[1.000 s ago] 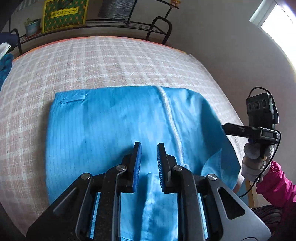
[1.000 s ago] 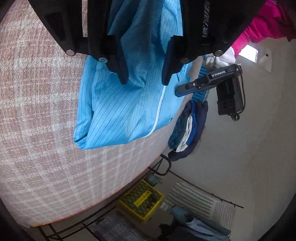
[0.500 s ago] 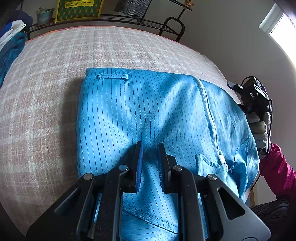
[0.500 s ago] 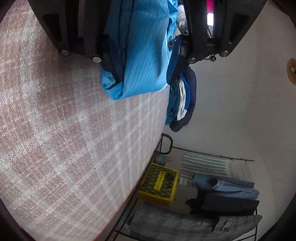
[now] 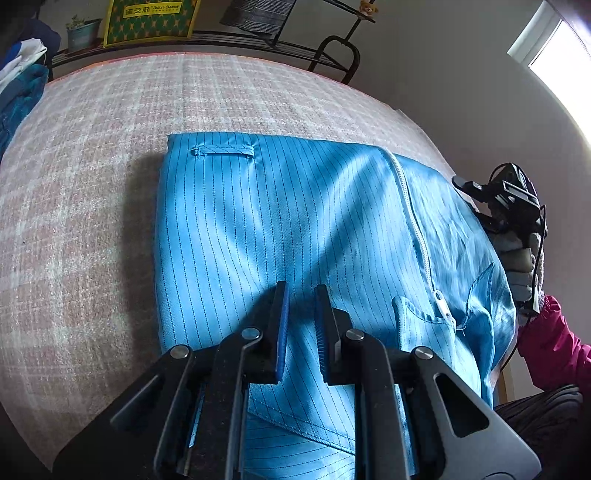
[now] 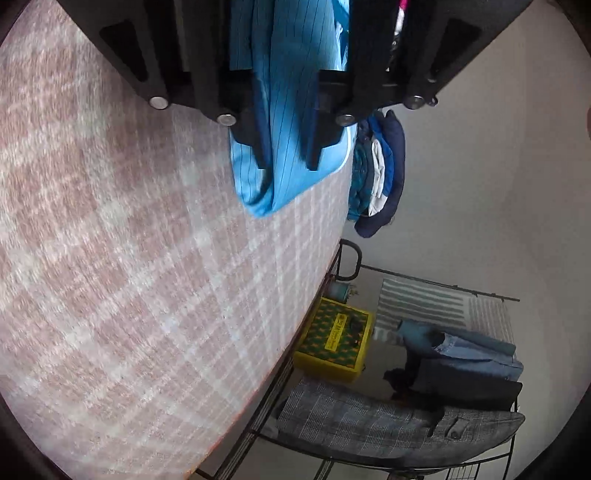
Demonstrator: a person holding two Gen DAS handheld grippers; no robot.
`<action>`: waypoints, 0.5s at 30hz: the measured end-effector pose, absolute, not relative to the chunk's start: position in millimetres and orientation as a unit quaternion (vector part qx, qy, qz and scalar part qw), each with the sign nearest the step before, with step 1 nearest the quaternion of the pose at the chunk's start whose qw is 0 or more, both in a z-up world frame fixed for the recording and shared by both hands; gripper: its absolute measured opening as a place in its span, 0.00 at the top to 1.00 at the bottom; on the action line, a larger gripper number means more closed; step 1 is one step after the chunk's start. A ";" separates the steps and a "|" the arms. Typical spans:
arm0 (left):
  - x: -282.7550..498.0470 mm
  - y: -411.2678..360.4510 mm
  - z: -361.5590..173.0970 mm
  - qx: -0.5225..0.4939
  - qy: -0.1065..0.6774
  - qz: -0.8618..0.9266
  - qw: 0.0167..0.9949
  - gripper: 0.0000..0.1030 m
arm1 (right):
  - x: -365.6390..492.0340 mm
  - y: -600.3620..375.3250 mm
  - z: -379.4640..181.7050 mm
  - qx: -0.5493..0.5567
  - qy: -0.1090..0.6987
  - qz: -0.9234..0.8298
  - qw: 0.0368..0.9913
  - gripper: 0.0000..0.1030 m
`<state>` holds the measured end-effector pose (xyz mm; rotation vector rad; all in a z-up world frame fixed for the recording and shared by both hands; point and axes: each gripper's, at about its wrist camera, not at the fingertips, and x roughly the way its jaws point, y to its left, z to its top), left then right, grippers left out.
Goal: Fold large clothes
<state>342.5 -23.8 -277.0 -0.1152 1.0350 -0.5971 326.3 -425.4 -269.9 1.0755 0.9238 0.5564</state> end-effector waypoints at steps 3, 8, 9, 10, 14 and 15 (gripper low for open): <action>339.9 -25.1 -276.4 -0.048 0.484 -0.280 0.828 0.85 | 318.5 -419.1 -272.7 0.452 0.434 0.241 0.741 0.83; 332.8 -25.8 -271.9 -0.046 0.488 -0.276 0.827 0.85 | 316.3 -409.5 -257.4 0.341 0.476 0.182 0.790 1.00; 330.6 -24.0 -268.3 -0.047 0.488 -0.274 0.827 0.85 | 312.9 -409.0 -250.3 0.325 0.478 0.174 0.797 1.00; 328.3 -20.7 -263.1 -0.049 0.484 -0.270 0.831 0.85 | 308.0 -408.8 -241.6 0.314 0.475 0.173 0.803 0.98; 321.5 8.5 -241.0 -0.098 0.460 -0.255 0.845 0.84 | 275.7 -406.9 -200.4 0.301 0.438 0.203 0.822 0.82; 320.9 16.4 -239.5 -0.113 0.458 -0.250 0.845 0.84 | 268.4 -401.5 -192.3 0.292 0.436 0.214 0.824 0.81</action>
